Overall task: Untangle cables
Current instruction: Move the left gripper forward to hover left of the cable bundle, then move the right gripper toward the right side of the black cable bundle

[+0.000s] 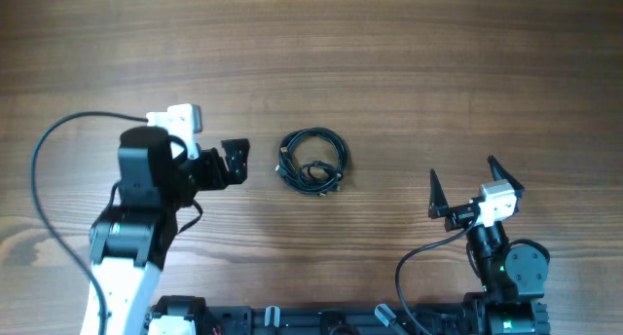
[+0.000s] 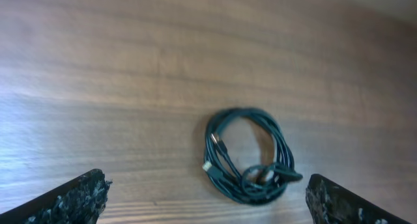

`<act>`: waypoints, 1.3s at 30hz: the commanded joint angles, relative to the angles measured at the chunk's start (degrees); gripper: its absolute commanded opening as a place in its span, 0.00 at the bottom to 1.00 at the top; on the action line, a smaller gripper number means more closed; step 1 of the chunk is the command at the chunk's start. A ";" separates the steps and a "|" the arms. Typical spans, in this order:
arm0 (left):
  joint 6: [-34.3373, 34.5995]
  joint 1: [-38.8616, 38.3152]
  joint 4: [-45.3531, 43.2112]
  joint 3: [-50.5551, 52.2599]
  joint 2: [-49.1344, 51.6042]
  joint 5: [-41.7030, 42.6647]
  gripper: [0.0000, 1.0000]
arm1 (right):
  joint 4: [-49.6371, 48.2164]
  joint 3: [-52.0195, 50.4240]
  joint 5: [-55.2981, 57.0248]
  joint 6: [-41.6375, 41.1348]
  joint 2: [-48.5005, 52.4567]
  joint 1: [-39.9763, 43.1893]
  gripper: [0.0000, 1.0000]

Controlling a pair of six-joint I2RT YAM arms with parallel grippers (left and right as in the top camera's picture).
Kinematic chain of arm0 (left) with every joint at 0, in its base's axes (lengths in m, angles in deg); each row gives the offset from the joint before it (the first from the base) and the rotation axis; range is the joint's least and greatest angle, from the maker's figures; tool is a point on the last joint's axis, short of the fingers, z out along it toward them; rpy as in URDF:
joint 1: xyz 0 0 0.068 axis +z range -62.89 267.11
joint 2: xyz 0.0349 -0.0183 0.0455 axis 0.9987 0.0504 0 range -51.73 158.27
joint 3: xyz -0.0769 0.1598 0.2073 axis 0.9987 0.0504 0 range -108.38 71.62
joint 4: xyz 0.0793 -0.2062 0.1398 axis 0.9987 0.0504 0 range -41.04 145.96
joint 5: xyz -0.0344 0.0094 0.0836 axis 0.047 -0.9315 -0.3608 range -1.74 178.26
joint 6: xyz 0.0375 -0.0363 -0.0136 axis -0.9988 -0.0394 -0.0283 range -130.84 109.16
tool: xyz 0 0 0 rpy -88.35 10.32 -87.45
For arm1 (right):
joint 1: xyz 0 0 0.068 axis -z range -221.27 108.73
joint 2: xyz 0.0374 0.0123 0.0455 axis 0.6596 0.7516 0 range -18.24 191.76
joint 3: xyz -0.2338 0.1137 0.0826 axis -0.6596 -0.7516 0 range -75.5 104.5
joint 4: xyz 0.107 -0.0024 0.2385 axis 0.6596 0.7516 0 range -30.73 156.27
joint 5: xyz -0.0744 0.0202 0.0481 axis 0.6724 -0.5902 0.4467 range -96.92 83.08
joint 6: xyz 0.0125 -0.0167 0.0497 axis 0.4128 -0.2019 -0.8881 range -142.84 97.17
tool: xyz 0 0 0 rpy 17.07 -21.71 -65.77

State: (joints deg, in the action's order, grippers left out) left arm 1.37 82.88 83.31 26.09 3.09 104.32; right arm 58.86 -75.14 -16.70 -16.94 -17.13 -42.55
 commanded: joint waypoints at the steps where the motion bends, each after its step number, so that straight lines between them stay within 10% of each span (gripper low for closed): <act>1: 0.22 -0.48 0.20 -2.82 4.68 5.16 1.00 | -0.17 -0.04 1.22 0.22 -0.31 0.24 1.00; 19: -5.97 -17.11 11.28 -16.35 8.61 -10.62 1.00 | -0.92 -0.04 0.87 1.46 -0.31 0.24 1.00; 26: -5.75 -17.25 10.54 -16.35 8.63 -10.60 1.00 | -5.81 -0.04 -10.84 -16.96 -0.31 0.17 0.99; 39: -5.77 -17.27 12.24 -16.35 8.72 -10.58 1.00 | -4.39 12.48 -21.92 -17.84 10.97 0.20 1.00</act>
State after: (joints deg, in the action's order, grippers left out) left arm -3.28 65.84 95.68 10.85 11.40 94.09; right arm 53.38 -66.49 -34.67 -33.77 -12.26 -42.55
